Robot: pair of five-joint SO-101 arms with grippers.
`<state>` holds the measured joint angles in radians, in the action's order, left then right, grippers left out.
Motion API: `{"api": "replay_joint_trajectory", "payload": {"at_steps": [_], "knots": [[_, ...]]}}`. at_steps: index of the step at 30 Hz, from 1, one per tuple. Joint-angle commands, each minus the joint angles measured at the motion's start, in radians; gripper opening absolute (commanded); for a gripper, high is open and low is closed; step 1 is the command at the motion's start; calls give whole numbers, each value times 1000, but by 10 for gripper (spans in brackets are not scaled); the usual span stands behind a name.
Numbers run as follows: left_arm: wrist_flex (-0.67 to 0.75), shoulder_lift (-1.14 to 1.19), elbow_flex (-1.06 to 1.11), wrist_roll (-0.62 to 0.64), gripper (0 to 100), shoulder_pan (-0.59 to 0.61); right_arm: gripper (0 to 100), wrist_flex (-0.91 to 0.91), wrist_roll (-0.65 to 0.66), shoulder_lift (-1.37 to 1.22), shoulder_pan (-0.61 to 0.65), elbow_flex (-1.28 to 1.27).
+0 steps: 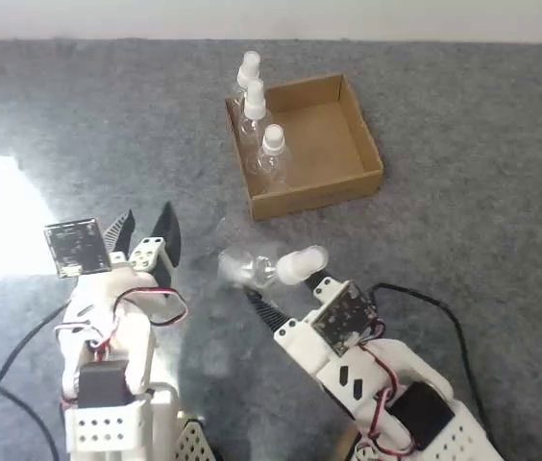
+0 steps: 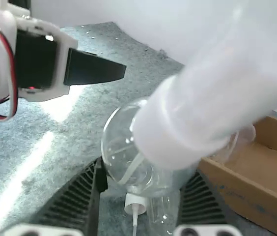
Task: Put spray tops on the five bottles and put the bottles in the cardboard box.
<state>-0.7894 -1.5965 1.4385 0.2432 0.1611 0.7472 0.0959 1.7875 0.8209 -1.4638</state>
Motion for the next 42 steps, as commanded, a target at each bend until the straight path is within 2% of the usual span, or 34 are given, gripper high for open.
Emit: {"api": "replay_joint_trajectory", "payload": {"at_steps": [1,6,11,17,24,31,42], "knots": [[21,-8,13,9,181,9,69,28,49,7,-62,115],[84,-8,54,9,181,11,69,48,92,7,-147,196],[84,-8,59,8,181,11,69,71,153,5,-220,247],[84,-8,62,8,181,11,69,68,161,-47,-285,302],[83,-8,64,8,181,11,69,50,160,-328,-343,489],[86,-8,64,8,181,64,69,-73,161,-608,-429,606],[147,-8,101,8,181,69,69,-229,207,-1099,-487,827]]}}
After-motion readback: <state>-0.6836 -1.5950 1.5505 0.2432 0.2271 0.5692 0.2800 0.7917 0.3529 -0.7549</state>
